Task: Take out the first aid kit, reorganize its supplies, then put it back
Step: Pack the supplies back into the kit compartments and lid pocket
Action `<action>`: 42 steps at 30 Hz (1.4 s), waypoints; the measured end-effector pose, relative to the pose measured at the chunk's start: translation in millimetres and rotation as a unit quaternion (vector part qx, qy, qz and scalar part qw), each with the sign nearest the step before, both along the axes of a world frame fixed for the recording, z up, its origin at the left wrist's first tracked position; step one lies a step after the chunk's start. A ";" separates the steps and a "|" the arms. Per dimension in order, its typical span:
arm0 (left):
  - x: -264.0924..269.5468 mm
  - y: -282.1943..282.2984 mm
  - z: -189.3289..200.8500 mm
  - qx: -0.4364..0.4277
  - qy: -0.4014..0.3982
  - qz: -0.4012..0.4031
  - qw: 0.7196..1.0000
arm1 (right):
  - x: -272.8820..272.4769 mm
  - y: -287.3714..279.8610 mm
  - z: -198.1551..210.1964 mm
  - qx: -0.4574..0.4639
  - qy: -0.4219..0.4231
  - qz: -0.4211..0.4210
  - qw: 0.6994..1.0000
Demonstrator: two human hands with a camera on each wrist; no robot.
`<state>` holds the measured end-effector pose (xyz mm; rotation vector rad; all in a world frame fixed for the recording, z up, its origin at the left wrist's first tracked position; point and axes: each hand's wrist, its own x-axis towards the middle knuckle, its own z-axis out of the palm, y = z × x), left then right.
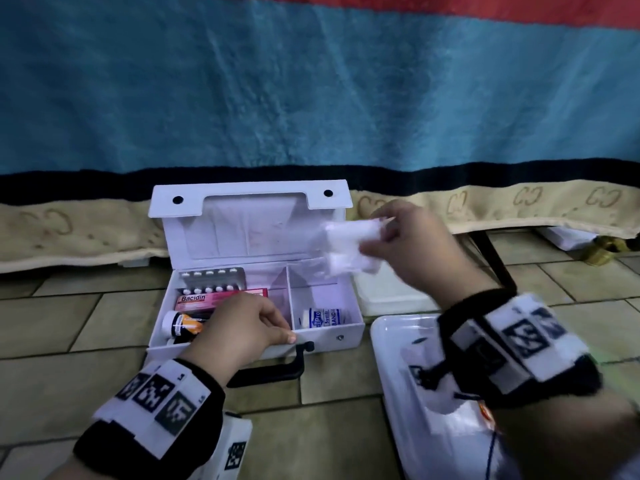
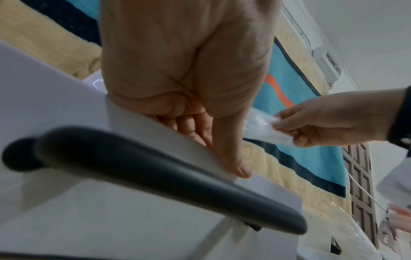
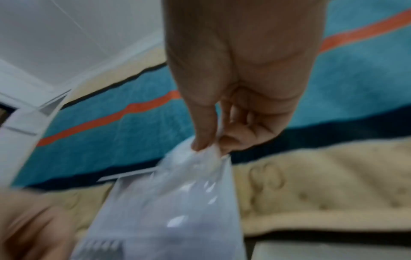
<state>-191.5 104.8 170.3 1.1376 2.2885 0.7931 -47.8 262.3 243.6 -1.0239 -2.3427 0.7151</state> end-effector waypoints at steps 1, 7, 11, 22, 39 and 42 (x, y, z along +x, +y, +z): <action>-0.1 -0.1 -0.3 0.002 -0.004 0.002 1.000 | -13.4 -2.2 -11.3 -0.016 -0.012 -0.004 1.000; -0.8 0.4 -1.8 0.010 -0.019 0.004 1.000 | -53.6 -13.1 -53.6 -0.008 -0.173 0.000 0.985; -1.9 0.5 -4.3 0.014 -0.030 0.010 0.999 | -57.6 -15.1 -55.8 0.026 -0.195 -0.004 0.980; -1.9 0.9 -1.6 0.001 -0.025 0.005 1.000 | -64.8 -29.7 -65.7 0.047 -0.350 0.131 0.926; 0.4 0.8 2.5 -0.003 -0.011 0.011 1.000 | -0.9 -12.6 -16.3 -0.016 0.006 0.042 0.999; 3.1 0.7 3.7 -0.004 0.011 0.007 1.000 | 50.4 -9.5 0.7 -0.116 0.173 0.011 0.978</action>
